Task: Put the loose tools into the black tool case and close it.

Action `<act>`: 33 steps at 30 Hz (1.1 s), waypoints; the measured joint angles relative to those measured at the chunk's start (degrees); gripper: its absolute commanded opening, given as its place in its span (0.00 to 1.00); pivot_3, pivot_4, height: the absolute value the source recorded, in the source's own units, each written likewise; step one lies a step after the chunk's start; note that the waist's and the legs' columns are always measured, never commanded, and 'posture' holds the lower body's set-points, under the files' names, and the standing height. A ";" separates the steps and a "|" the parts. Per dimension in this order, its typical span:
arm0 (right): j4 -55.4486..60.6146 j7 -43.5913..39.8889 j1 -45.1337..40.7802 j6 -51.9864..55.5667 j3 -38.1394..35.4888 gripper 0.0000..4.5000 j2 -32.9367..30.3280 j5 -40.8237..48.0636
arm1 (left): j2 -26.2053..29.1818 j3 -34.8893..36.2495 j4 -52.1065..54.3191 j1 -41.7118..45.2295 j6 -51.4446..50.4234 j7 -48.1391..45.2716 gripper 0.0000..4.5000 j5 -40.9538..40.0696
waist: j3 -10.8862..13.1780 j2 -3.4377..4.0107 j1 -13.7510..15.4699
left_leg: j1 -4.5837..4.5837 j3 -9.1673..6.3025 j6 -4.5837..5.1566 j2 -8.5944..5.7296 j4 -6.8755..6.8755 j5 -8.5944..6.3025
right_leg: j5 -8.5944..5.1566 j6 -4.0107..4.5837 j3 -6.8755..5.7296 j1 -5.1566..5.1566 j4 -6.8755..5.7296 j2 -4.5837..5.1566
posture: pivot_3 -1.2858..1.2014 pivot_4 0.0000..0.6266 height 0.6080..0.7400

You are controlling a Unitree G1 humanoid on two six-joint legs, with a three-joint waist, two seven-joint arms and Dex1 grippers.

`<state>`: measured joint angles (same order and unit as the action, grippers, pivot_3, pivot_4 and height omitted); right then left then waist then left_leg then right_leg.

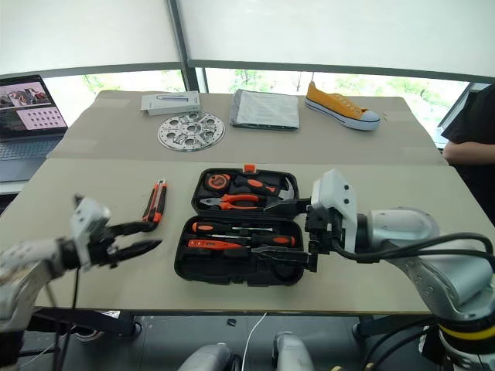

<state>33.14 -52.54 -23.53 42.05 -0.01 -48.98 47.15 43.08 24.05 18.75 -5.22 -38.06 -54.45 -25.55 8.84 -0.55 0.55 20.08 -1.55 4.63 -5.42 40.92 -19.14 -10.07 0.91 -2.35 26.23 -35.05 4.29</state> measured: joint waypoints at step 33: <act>4.22 4.44 7.01 -3.79 1.68 1.00 4.63 -9.88 | -9.56 -23.24 -31.17 47.96 -32.59 33.04 0.83 7.90 | -0.02 -0.07 0.25 | -0.60 -0.01 -0.57 -0.23 -0.07 0.04 | 0.06 0.04 0.13 -0.21 -0.32 0.03 | 0.52 0.24 1.00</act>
<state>37.35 -48.10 -16.52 38.26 1.67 -44.36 37.27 33.52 0.81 -12.42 42.74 -70.64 -21.41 -17.64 8.82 -0.61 0.81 19.48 -1.56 4.06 -5.65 40.85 -19.10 -10.01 0.95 -2.22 26.02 -35.37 4.32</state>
